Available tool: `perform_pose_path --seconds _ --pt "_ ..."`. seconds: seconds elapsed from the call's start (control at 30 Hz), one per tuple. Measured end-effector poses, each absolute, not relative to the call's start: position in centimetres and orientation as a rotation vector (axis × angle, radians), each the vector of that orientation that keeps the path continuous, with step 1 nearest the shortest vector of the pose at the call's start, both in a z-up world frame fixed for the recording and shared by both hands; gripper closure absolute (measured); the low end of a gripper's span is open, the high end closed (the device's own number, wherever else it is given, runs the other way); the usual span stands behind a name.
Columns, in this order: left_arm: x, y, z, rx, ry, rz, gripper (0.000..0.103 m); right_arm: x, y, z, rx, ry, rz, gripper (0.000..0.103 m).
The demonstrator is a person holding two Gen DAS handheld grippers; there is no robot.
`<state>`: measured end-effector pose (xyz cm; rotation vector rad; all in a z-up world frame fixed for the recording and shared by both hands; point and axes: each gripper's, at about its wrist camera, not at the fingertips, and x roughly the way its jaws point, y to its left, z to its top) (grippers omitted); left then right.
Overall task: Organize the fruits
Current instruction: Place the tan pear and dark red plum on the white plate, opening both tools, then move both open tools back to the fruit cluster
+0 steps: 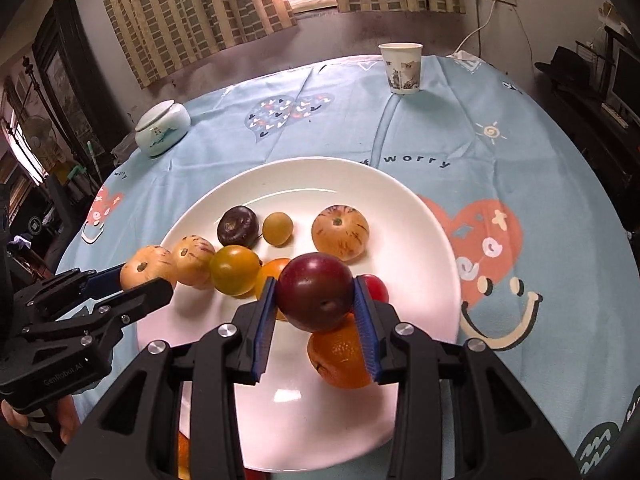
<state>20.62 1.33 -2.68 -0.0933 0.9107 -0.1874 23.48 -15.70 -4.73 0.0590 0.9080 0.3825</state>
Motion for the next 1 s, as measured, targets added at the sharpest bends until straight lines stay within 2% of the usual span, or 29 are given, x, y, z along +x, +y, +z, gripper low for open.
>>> perform_pose_path --seconds 0.13,0.2,0.23,0.27,0.33,0.43,0.47,0.53,0.57,0.73,1.0 --pt "20.8 1.0 -3.4 -0.077 0.921 -0.188 0.059 23.9 -15.2 -5.1 0.037 0.913 0.388 0.065" --pt "20.8 1.1 -3.5 -0.077 0.918 -0.181 0.056 24.2 -15.3 -5.2 0.047 0.91 0.379 0.061" --pt "20.6 1.1 -3.4 -0.078 0.911 -0.178 0.046 24.2 -15.5 -5.1 0.058 0.894 0.377 0.056" --pt "20.5 1.2 -3.1 -0.082 0.898 -0.174 0.031 24.1 -15.7 -4.9 0.068 0.871 0.376 0.052" --pt "19.8 1.8 -2.5 -0.101 0.858 -0.162 0.021 23.7 -16.3 -4.2 0.076 0.798 0.347 0.036" --pt "18.9 2.4 -1.9 -0.099 0.823 -0.138 0.009 22.6 -17.0 -3.4 0.033 0.69 0.284 0.034" --pt "18.7 2.6 -1.8 -0.1 0.814 -0.124 0.009 22.4 -17.1 -3.4 0.015 0.677 0.27 0.03" --pt "18.5 2.8 -1.7 -0.097 0.81 -0.108 0.009 22.0 -17.2 -3.6 -0.011 0.67 0.241 0.015" --pt "18.4 2.8 -1.6 -0.098 0.808 -0.104 0.009 21.8 -17.2 -3.7 -0.022 0.673 0.239 0.012" --pt "17.7 2.7 -1.6 -0.076 0.801 -0.084 0.009 21.5 -16.5 -4.2 -0.071 0.705 0.246 0.006" --pt "16.9 1.8 -1.8 -0.025 0.788 -0.066 0.009 21.1 -16.7 -4.5 -0.053 0.728 0.266 0.006"
